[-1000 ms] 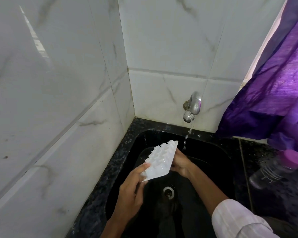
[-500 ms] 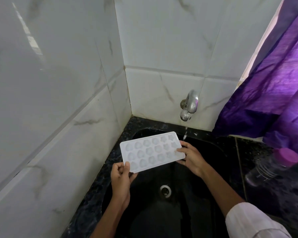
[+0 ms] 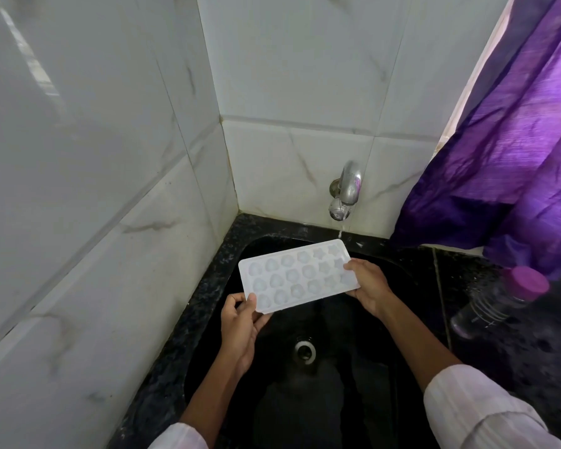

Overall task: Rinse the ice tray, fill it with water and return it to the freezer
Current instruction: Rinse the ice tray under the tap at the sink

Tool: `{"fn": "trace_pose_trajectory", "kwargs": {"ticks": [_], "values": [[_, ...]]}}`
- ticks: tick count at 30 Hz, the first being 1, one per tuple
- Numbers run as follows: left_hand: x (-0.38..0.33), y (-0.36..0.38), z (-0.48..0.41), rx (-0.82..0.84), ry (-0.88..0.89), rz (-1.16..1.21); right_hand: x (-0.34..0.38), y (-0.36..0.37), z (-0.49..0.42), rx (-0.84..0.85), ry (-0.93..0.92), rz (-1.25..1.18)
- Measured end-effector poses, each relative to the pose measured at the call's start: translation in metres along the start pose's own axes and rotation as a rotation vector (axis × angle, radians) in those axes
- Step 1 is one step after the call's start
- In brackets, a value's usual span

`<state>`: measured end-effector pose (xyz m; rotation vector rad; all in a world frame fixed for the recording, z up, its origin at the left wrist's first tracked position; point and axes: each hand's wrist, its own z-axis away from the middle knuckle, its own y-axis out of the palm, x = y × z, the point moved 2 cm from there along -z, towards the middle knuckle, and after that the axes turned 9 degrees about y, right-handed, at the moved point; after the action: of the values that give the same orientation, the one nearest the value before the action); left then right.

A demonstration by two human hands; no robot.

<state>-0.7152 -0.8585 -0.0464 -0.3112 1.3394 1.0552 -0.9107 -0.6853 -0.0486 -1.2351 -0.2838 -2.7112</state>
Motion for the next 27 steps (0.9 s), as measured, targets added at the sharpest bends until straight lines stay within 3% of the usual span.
{"fn": "trace_pose_trajectory", "kwargs": {"ticks": [9, 27], "values": [[-0.004, 0.007, 0.002, 0.006, 0.020, -0.008, 0.008, 0.014, -0.007, -0.150, -0.017, 0.087], [-0.011, -0.002, 0.008, -0.036, 0.052, -0.011, 0.008, 0.026, -0.006, -0.097, 0.010, 0.108]]}}
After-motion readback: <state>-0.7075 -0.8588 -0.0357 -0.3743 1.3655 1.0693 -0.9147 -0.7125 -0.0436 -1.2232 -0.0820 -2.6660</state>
